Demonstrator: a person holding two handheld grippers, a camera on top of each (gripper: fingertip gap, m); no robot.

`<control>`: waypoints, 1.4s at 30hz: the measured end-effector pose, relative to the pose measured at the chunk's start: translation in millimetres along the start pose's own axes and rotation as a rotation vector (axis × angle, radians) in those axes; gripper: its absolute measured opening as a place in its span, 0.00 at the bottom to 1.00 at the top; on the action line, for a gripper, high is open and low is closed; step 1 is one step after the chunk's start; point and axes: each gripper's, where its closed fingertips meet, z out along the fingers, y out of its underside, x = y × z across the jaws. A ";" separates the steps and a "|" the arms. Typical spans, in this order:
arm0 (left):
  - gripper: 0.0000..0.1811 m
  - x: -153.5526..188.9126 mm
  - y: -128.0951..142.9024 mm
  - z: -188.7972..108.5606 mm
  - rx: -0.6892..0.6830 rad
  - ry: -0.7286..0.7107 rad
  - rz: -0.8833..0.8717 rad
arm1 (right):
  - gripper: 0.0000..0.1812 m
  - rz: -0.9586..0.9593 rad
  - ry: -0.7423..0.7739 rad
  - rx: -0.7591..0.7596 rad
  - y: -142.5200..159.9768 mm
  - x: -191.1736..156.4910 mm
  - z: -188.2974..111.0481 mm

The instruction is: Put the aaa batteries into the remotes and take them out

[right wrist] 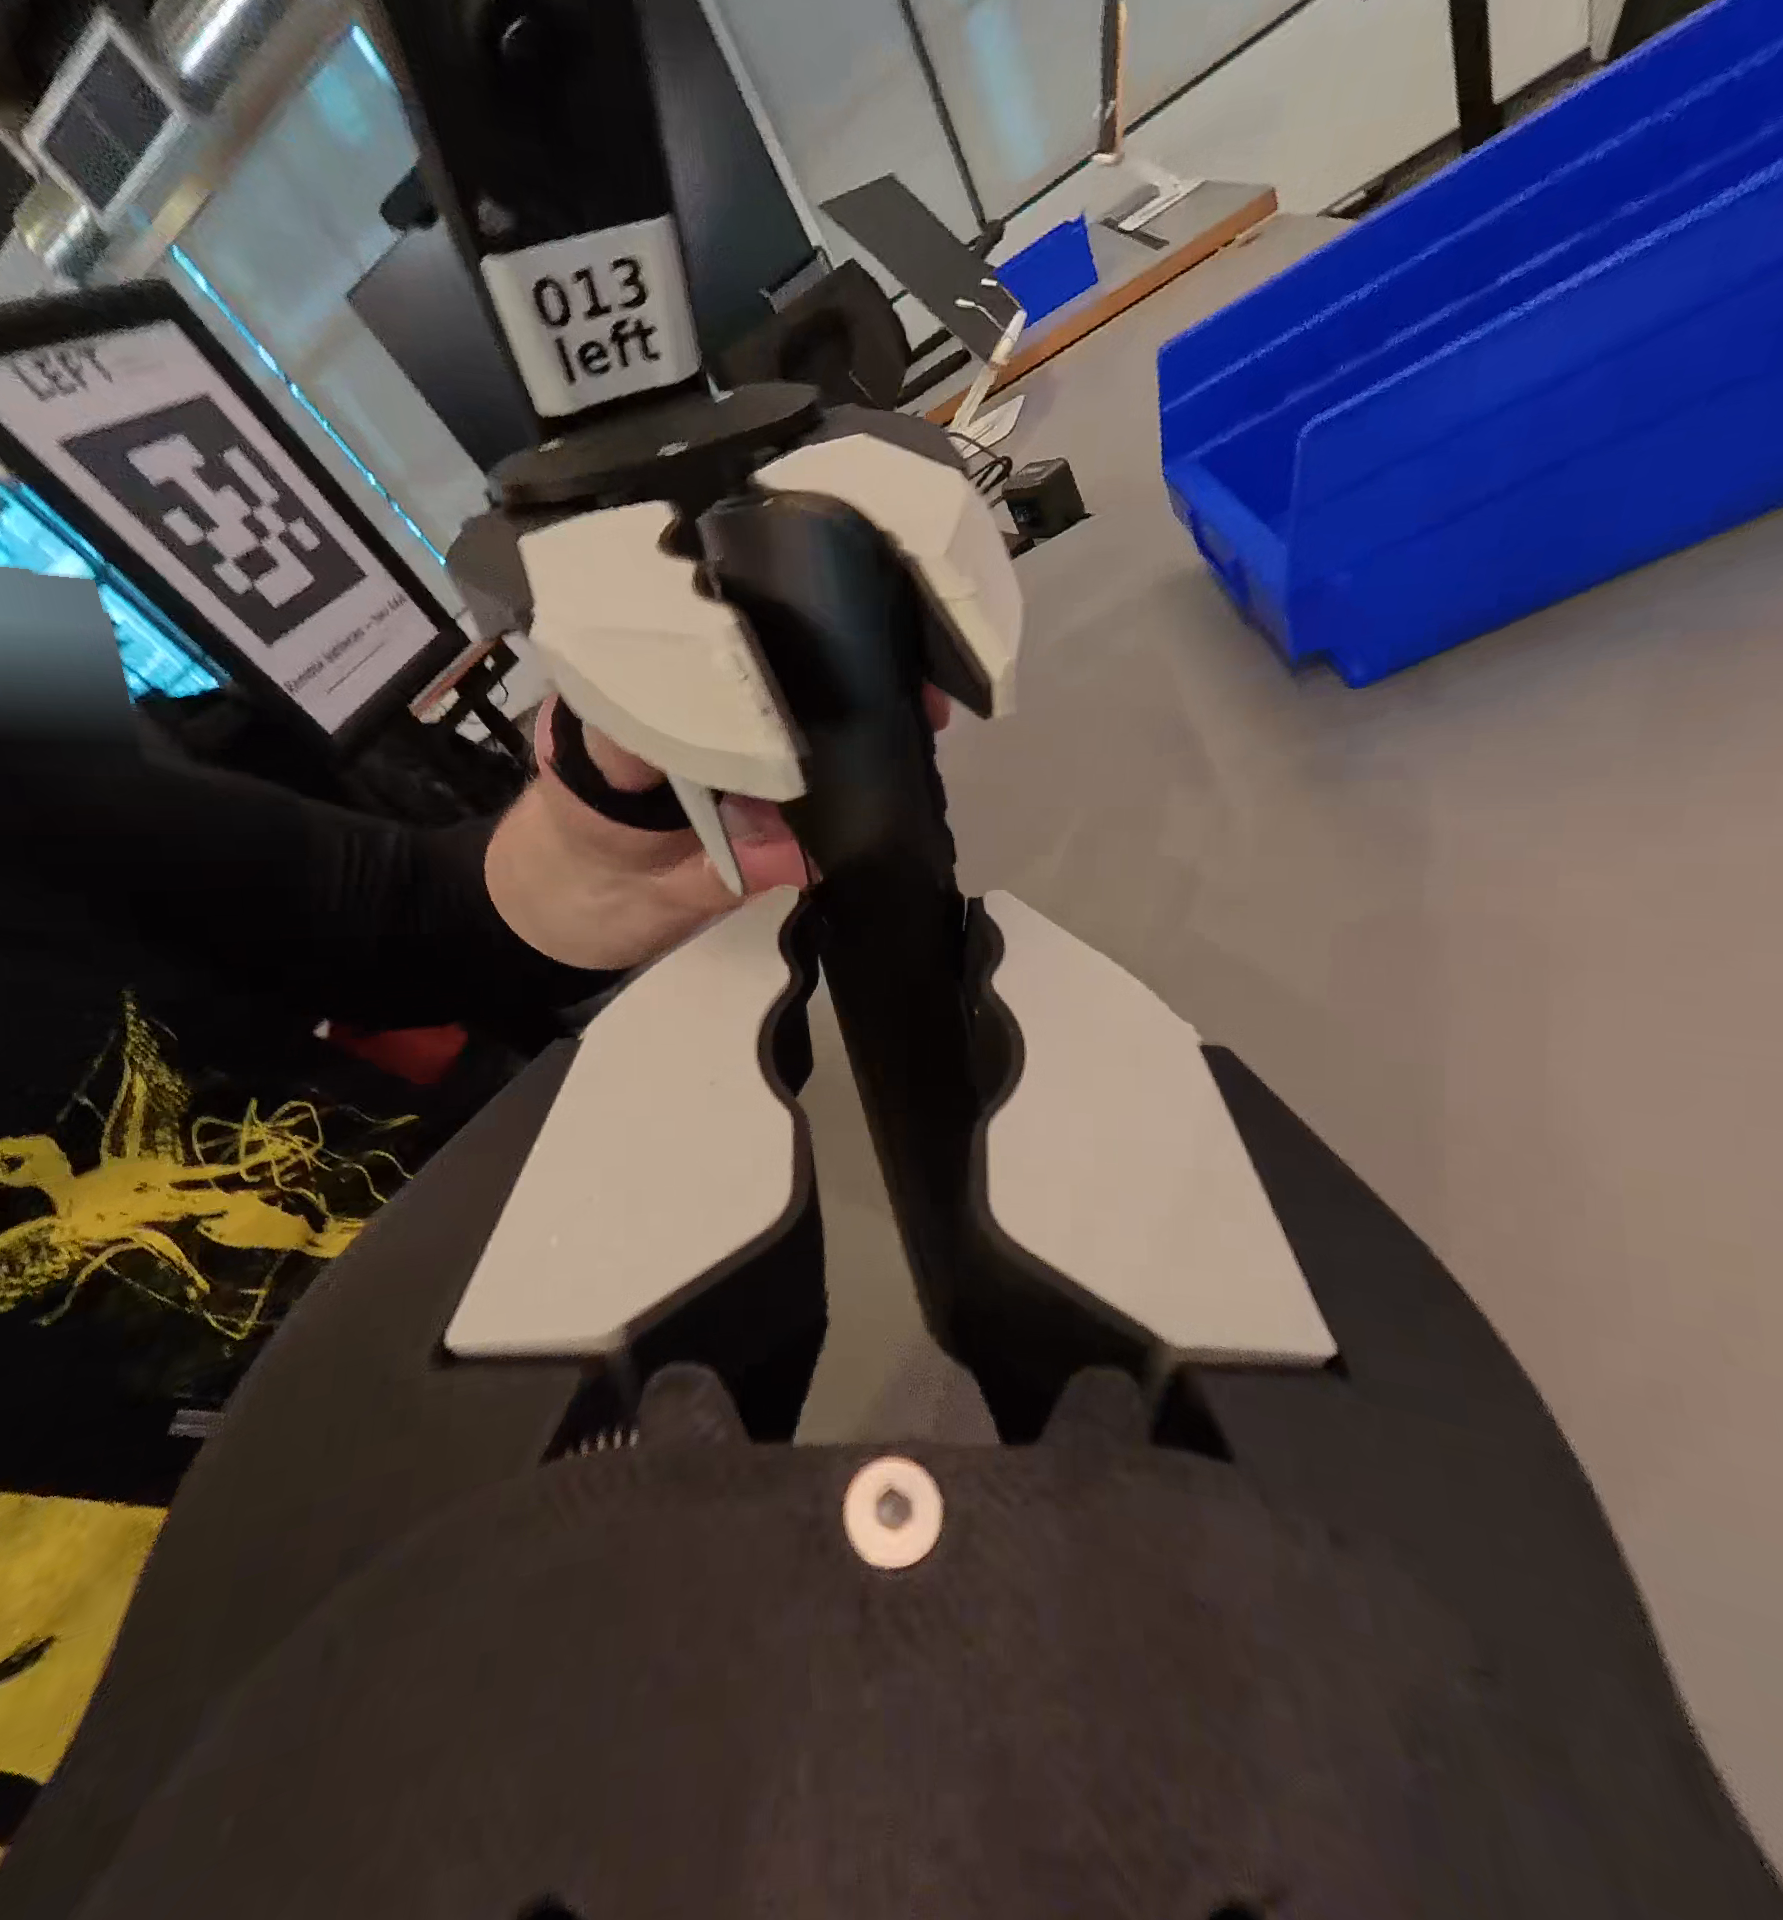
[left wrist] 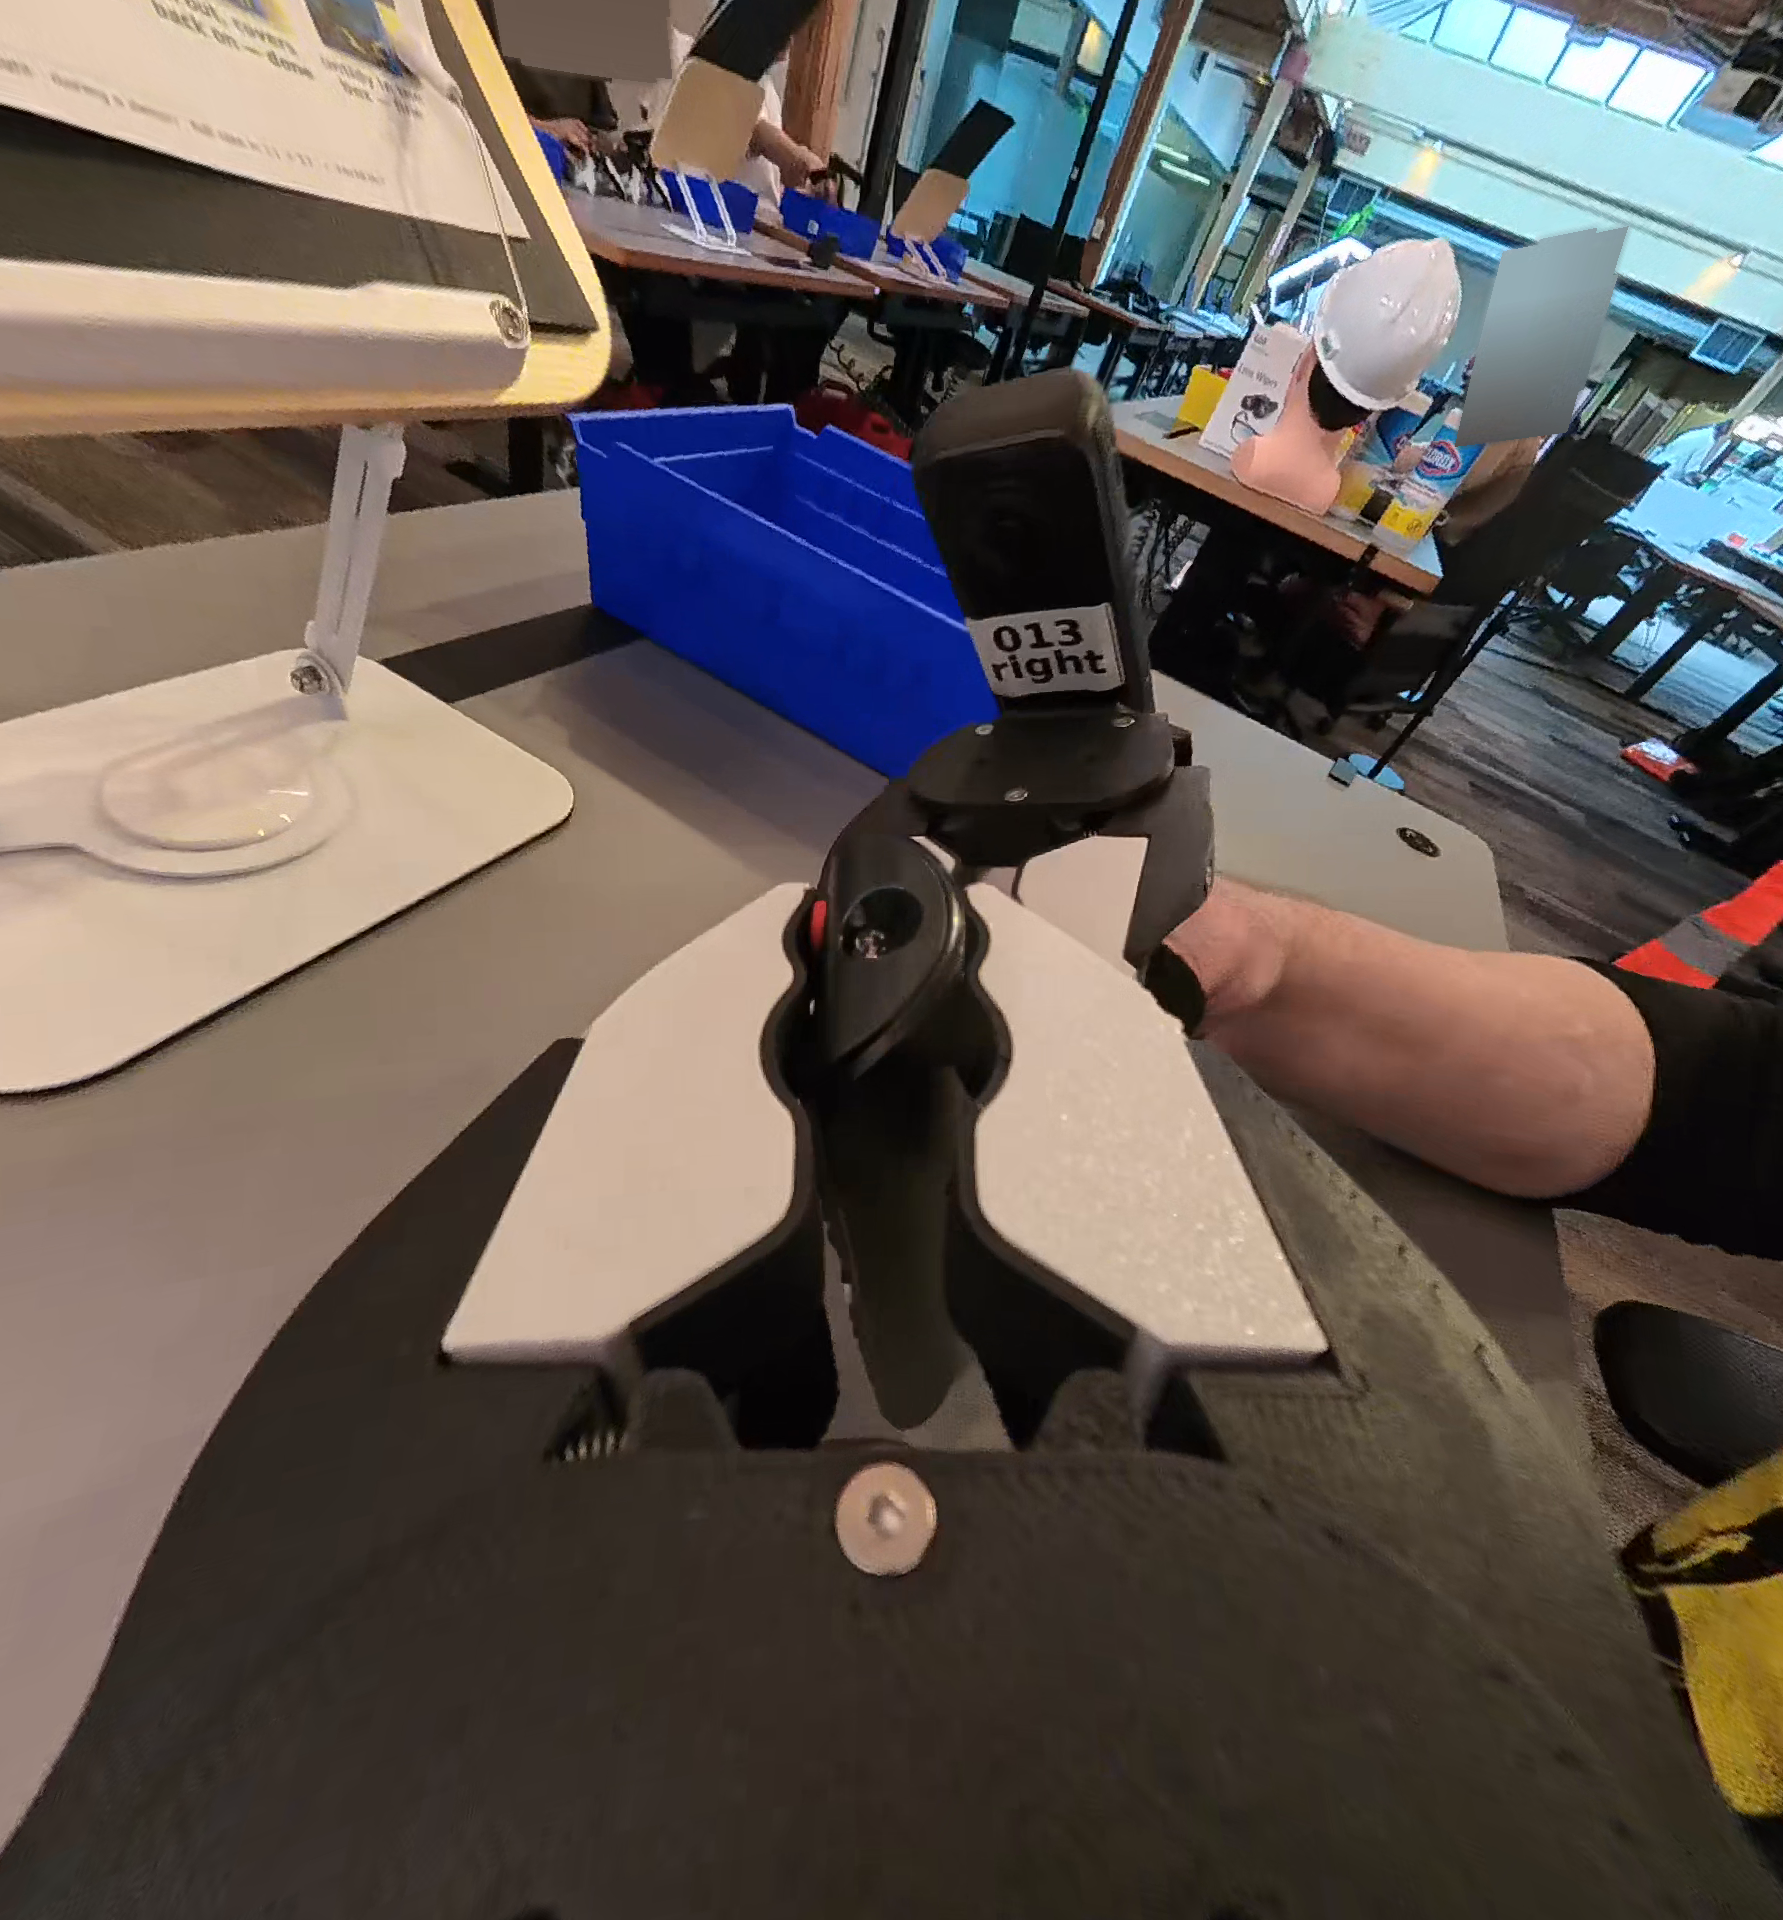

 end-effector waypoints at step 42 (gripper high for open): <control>0.13 -1.5 10.5 -2.4 0.135 0.026 0.048 | 0.15 0.023 0.128 -0.256 15.5 4.1 7.0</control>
